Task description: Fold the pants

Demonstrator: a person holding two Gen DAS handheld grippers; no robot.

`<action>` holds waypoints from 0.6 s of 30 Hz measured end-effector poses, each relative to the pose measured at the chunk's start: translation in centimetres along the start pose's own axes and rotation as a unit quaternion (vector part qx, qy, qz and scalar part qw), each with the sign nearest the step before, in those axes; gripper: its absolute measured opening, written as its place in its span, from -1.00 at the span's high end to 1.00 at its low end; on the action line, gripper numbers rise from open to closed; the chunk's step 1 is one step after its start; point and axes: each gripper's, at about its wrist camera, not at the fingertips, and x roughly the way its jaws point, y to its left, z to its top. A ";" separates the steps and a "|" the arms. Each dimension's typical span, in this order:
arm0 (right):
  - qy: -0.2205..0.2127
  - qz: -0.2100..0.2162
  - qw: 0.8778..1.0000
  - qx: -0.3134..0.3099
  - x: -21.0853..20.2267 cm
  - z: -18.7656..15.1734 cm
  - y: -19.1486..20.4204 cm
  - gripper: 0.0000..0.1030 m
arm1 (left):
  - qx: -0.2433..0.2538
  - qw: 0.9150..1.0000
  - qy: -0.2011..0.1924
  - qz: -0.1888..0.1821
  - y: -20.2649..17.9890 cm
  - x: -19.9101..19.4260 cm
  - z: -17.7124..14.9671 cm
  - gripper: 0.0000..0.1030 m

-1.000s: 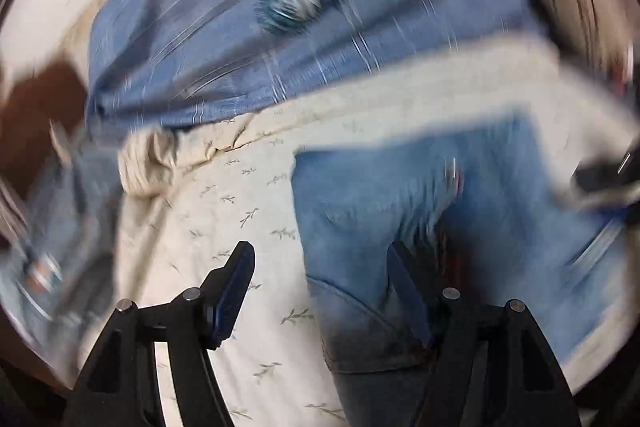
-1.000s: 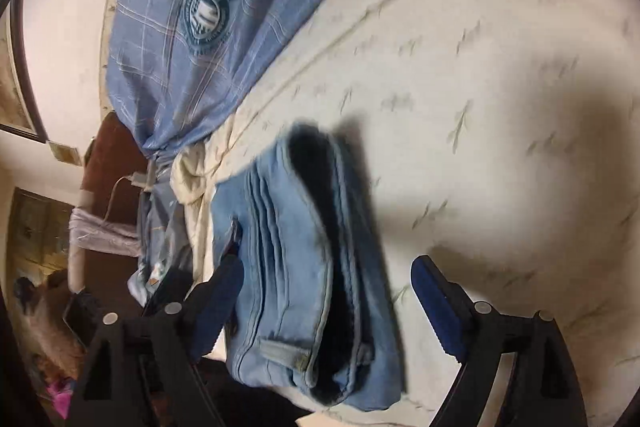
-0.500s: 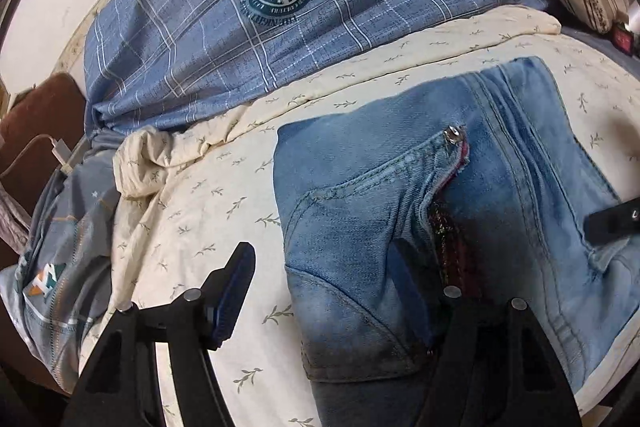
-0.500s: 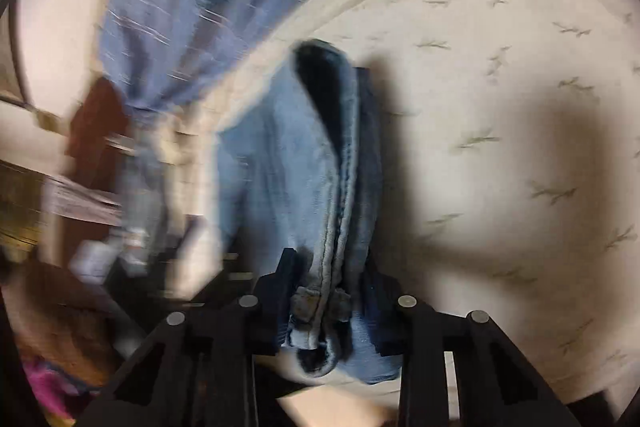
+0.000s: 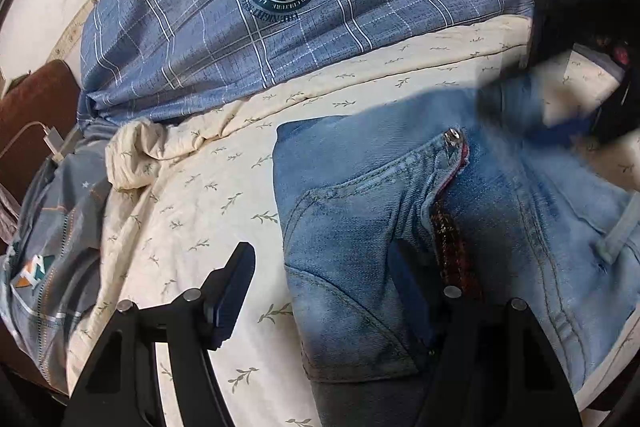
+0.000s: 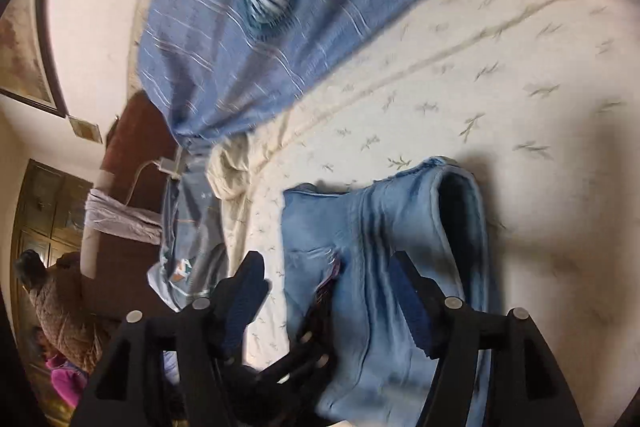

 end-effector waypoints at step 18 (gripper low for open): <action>-0.010 -0.057 0.998 -0.015 -1.0 -1.8 -1.0 0.30 | -0.019 1.000 0.005 -0.023 0.8 0.1 -0.1 -0.36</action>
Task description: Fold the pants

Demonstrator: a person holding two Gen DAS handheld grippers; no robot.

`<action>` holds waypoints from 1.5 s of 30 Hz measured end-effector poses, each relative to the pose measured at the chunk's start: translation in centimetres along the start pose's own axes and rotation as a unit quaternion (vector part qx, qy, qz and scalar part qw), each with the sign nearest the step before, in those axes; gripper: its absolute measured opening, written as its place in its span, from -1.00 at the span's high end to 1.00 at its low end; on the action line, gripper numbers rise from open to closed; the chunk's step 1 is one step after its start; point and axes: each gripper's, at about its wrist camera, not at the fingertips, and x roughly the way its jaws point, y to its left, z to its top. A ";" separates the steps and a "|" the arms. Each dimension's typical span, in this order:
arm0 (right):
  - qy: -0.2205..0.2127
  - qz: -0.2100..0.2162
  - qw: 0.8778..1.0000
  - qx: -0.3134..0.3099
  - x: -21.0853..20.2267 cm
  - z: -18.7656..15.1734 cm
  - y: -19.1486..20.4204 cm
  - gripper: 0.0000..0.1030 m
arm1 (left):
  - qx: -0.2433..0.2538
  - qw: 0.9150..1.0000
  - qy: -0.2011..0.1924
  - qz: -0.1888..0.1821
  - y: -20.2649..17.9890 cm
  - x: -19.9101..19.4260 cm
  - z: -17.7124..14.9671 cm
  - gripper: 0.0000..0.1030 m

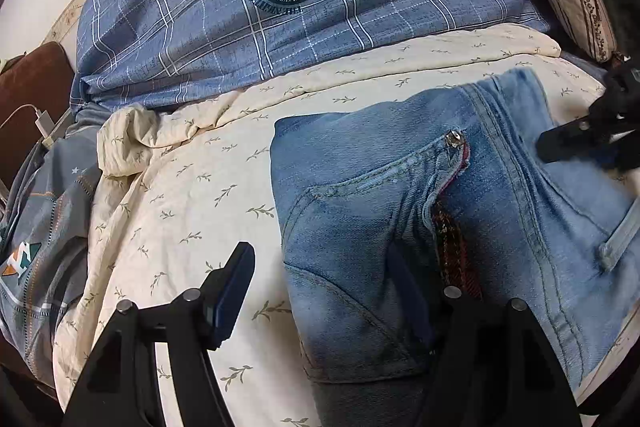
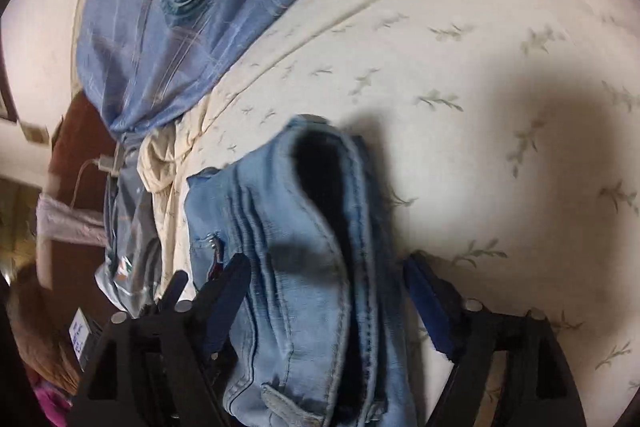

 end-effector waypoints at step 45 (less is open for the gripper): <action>-0.104 0.050 0.980 -0.161 -3.7 -0.4 11.6 0.37 | -0.201 0.959 -0.043 -0.197 11.7 -1.9 4.9 0.61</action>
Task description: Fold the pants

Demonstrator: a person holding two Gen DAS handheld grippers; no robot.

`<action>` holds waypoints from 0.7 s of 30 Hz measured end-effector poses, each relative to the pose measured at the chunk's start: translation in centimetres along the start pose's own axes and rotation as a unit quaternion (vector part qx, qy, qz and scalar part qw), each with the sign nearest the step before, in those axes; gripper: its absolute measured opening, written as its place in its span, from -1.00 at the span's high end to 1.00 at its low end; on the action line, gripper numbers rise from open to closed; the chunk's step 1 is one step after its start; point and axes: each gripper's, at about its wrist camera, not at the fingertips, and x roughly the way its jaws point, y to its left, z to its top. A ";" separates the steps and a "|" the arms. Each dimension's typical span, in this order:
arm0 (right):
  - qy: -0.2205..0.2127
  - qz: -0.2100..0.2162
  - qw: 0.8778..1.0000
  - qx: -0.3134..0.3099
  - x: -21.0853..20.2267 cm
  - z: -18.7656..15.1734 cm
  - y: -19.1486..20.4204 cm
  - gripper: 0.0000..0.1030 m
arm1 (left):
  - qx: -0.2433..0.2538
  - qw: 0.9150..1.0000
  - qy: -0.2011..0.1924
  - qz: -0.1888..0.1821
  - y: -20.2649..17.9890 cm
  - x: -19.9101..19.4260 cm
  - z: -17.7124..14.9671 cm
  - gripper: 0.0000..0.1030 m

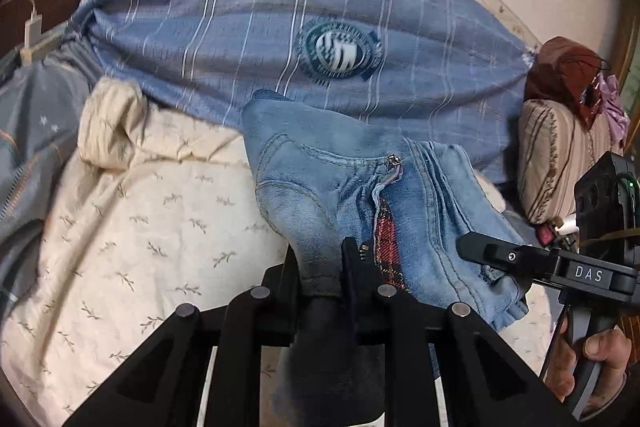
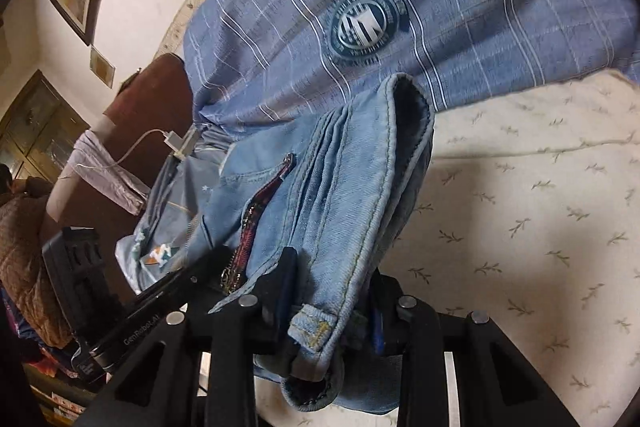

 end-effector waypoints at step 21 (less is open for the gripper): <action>-0.046 0.031 0.998 0.021 -1.5 -3.5 -1.8 -0.37 | 0.002 0.998 -0.015 0.067 -0.3 -1.7 -4.9 -0.57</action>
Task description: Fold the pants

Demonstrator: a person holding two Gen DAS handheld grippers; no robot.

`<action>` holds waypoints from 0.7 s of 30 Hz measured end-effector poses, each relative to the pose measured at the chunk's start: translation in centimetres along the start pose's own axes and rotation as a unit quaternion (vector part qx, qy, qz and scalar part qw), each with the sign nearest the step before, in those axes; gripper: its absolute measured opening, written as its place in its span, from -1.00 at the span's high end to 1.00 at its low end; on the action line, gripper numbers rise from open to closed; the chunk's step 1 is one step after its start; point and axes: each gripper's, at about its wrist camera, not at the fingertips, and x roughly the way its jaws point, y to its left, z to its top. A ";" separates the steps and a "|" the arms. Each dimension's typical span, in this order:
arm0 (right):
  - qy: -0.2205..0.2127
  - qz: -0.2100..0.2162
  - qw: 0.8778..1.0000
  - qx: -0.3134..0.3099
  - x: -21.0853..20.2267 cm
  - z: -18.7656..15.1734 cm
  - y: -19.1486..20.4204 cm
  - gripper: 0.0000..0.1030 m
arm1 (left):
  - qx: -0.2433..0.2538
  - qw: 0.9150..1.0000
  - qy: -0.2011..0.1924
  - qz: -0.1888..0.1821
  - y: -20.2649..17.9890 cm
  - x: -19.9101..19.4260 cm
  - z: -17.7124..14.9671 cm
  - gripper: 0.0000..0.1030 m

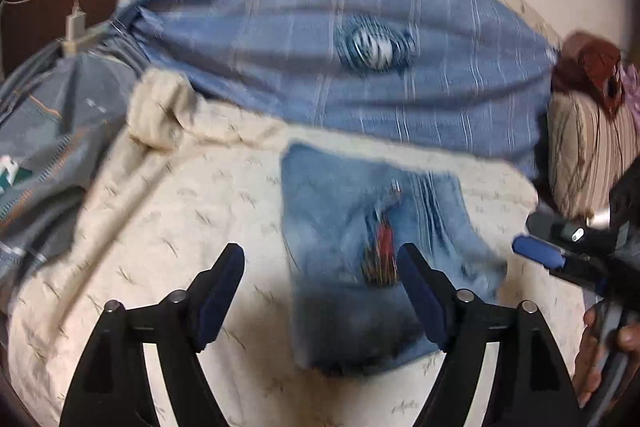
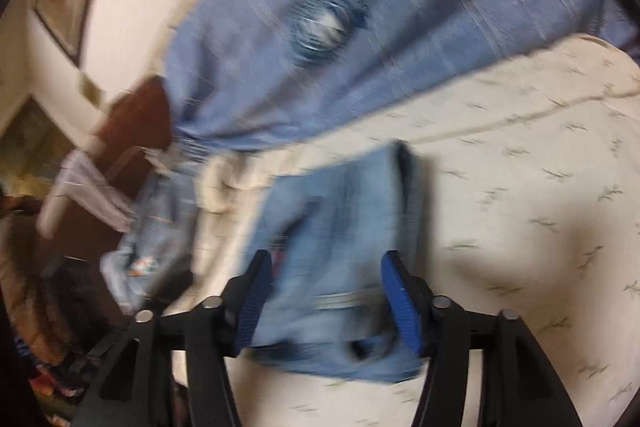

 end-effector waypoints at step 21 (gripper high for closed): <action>0.002 -0.133 0.988 -0.082 -7.1 -8.4 2.2 -0.66 | 0.022 0.997 -0.005 0.071 -3.3 -7.4 -4.6 -0.89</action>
